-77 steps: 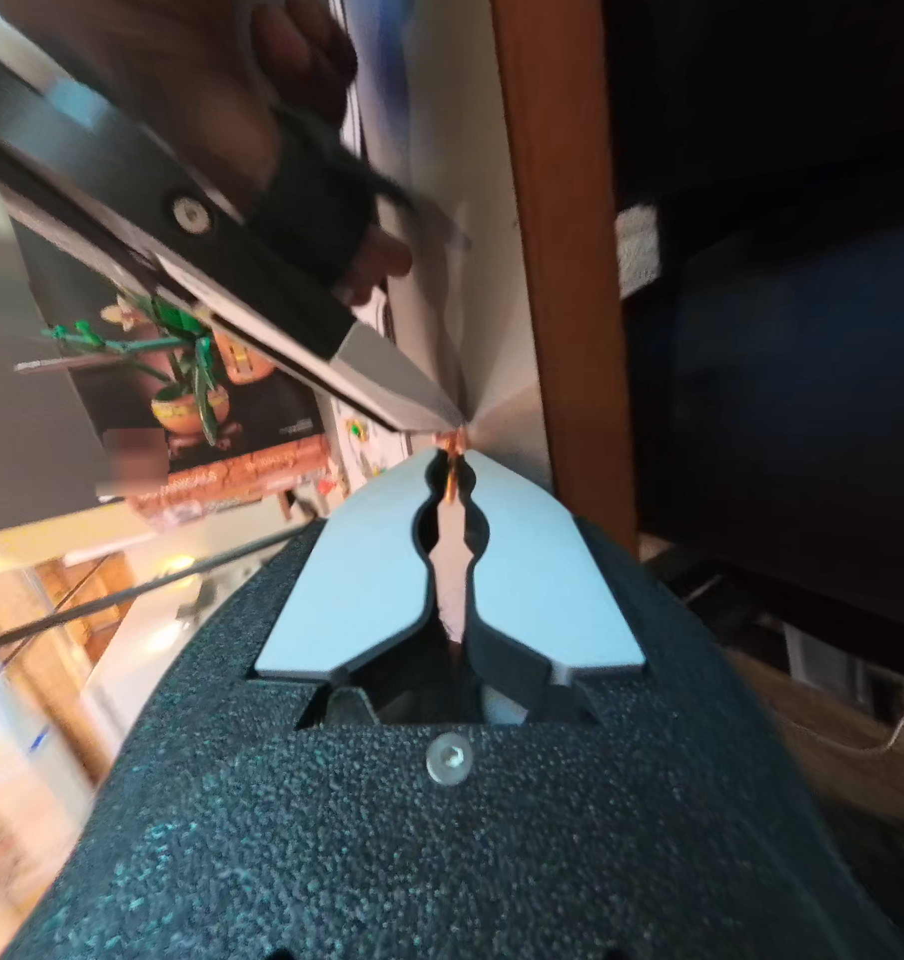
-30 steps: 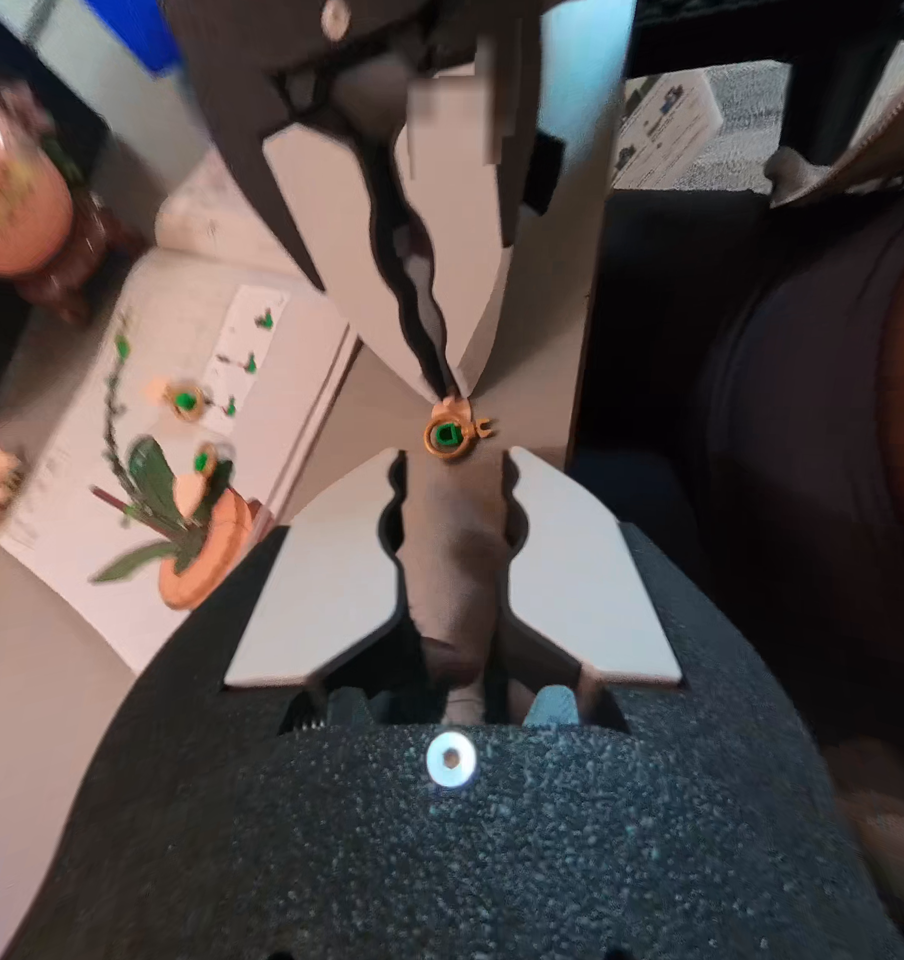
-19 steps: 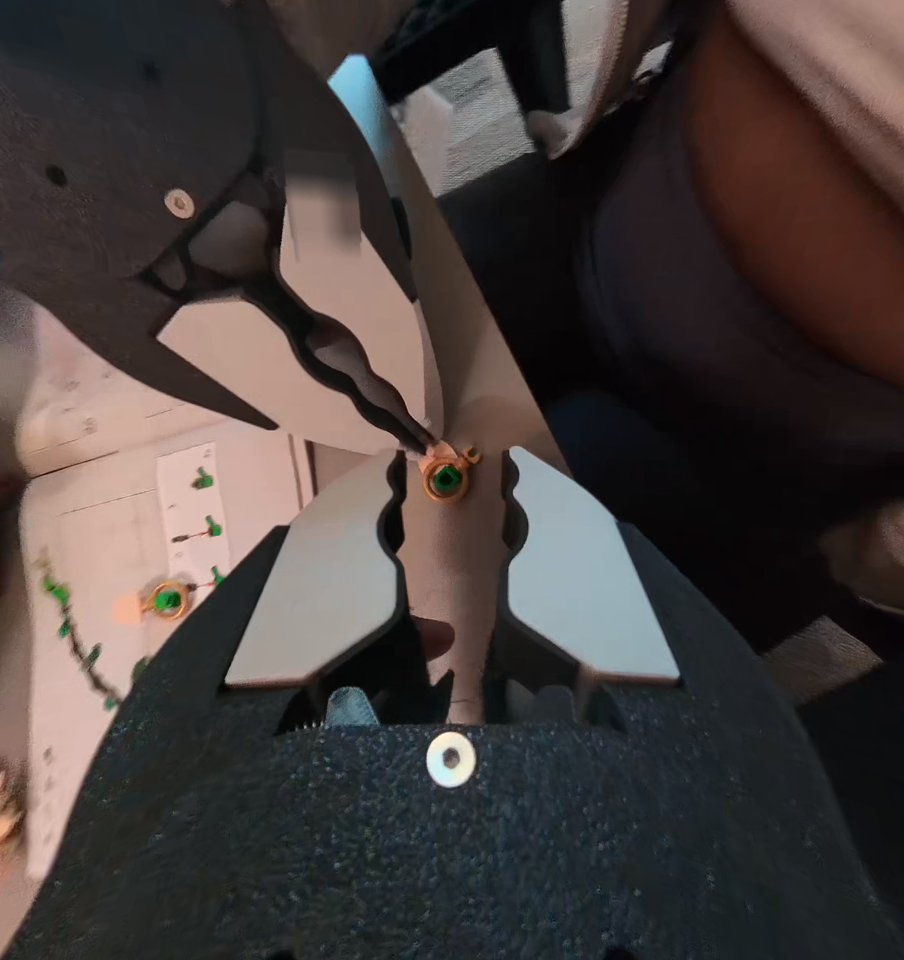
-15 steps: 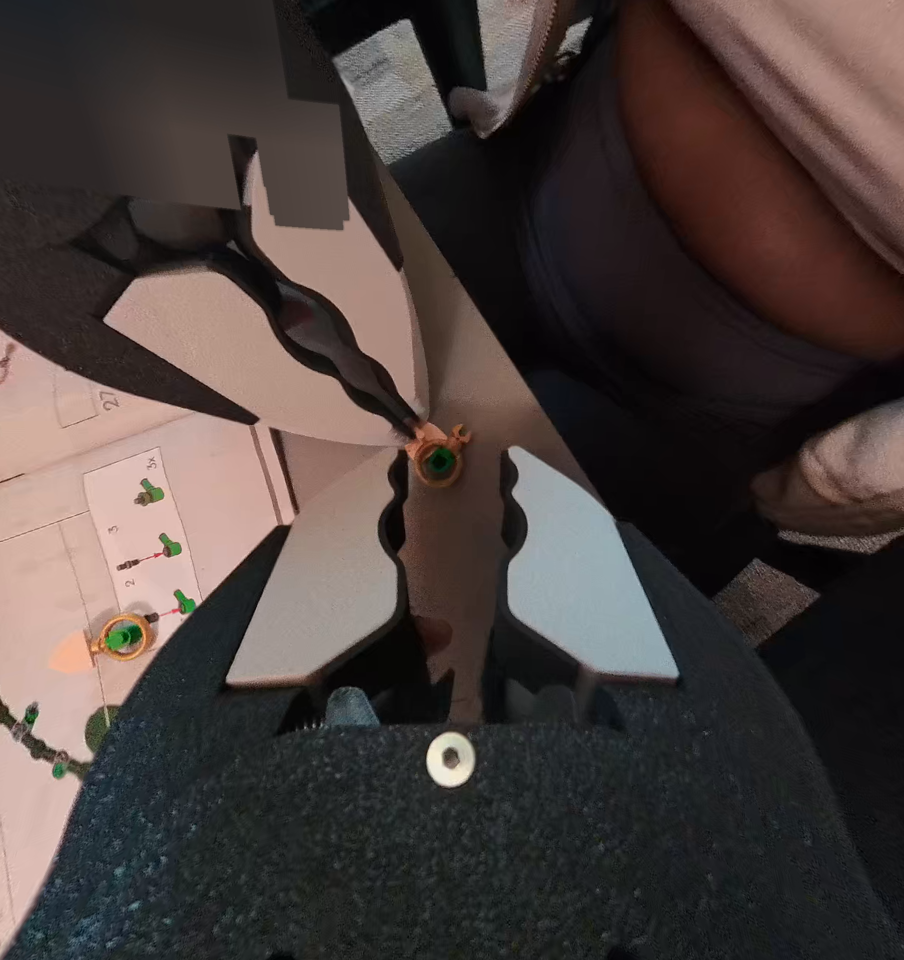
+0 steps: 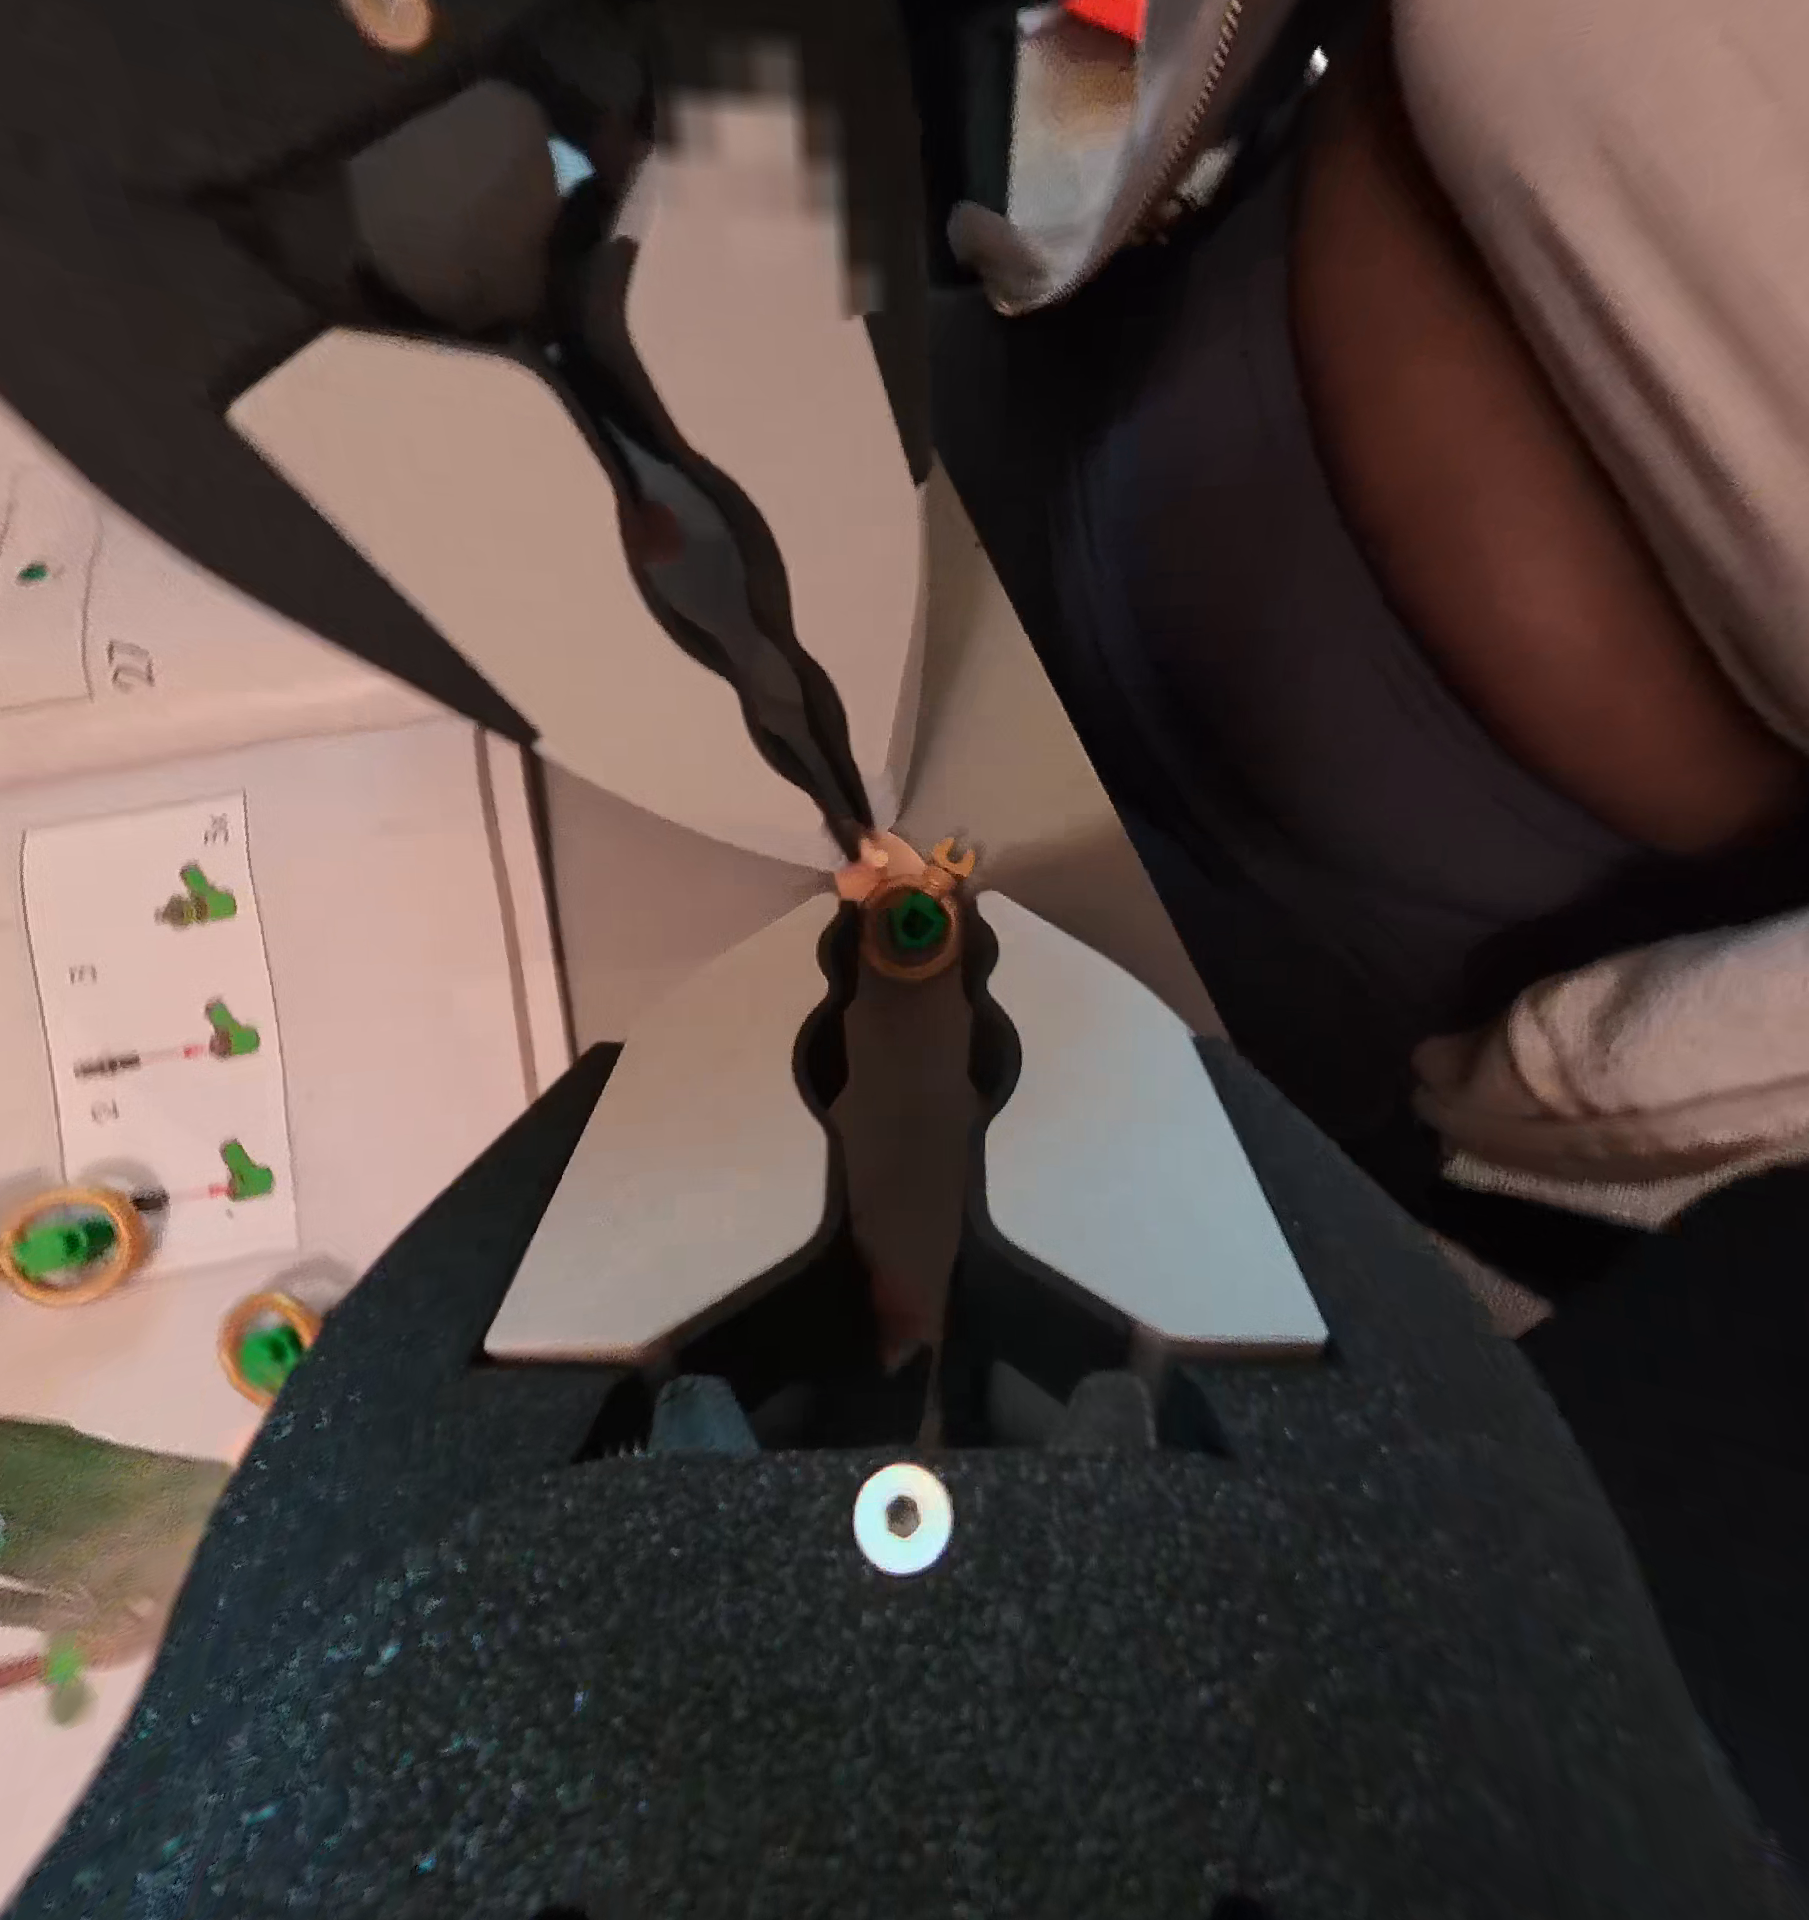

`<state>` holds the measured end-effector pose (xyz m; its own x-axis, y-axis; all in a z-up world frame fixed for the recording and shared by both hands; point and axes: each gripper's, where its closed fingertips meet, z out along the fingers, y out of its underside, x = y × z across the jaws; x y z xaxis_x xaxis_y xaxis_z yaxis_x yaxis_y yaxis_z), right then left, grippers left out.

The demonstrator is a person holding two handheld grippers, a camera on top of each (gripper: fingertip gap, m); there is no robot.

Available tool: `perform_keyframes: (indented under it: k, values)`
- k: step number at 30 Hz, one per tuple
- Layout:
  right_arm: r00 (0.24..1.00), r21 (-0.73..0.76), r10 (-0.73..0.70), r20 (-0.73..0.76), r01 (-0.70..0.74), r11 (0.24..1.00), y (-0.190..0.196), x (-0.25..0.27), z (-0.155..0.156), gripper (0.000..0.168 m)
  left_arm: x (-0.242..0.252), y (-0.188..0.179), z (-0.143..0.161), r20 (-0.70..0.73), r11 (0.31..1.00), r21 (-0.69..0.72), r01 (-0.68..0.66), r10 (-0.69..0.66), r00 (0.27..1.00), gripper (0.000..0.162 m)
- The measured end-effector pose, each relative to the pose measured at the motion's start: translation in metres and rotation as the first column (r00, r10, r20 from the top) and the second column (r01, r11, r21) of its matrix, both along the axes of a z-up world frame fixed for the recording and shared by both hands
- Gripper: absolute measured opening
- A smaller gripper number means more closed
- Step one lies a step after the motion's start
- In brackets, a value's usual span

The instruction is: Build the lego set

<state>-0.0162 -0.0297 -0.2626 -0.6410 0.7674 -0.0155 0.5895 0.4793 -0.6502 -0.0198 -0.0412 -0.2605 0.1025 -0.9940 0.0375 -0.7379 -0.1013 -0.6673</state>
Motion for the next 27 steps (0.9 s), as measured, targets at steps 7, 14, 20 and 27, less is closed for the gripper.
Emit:
perform_keyframes:
  k: [7, 14, 20, 27]
  values:
    - [0.992, -0.036, -0.127, -0.01, 0.127, 0.991, 0.001, 0.001, 0.0, 0.004, -0.012, 0.001, 0.002, 0.016, 0.893, -0.013, -0.45, 0.45, 0.893, 0.019]
    - [0.971, -0.062, -0.237, -0.012, 0.236, 0.97, 0.001, 0.001, 0.0, 0.004, -0.011, 0.004, 0.002, 0.051, 0.728, -0.041, -0.684, 0.686, 0.726, 0.019]
    - [0.972, -0.058, -0.236, -0.01, 0.235, 0.97, -0.002, 0.002, 0.0, 0.004, -0.012, 0.007, 0.002, 0.054, 0.713, -0.034, -0.7, 0.701, 0.711, 0.018]
    - [0.97, -0.051, -0.244, -0.001, 0.244, 0.969, -0.001, 0.001, 0.0, 0.004, -0.011, 0.005, 0.001, 0.025, 0.725, -0.031, -0.688, 0.688, 0.725, 0.018]
